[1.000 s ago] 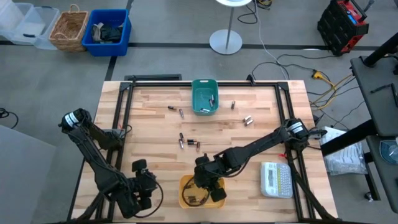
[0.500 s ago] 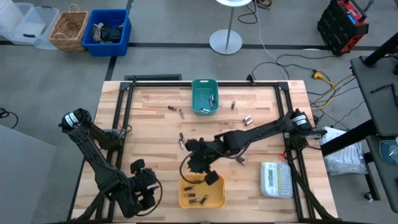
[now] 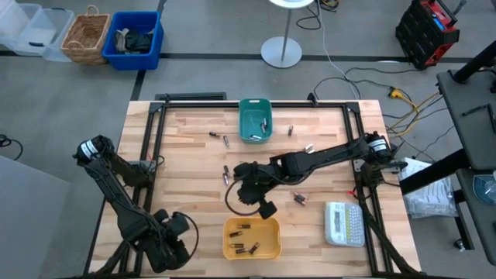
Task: Sort batteries
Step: Put the silver battery into the light green bin
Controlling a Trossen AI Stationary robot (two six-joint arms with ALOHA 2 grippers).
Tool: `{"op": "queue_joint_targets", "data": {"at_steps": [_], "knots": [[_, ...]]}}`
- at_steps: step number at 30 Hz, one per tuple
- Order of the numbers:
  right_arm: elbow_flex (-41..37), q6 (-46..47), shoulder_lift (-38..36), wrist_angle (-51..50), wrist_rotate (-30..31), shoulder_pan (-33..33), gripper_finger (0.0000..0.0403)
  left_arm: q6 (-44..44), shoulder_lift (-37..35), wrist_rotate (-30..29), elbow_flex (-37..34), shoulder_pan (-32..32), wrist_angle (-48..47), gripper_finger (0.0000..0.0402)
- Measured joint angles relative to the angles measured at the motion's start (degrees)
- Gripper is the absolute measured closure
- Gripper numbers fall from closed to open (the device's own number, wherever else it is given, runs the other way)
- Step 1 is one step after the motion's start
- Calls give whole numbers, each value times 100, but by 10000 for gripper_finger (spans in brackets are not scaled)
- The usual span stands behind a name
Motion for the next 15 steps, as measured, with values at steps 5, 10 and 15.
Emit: {"op": "queue_joint_targets", "data": {"at_steps": [5, 10, 15], "knots": [[-214, 153, -115, -117, -1, -59, 390, 0, 4, 128, 0, -64, -226, 226], [-436, 523, -293, -194, -8, -145, 390, -4, 30, 412, 0, -288, -277, 226], [-742, 804, -436, -251, 0, -178, 390, -124, 167, 248, -4, -718, -311, 226]]}}
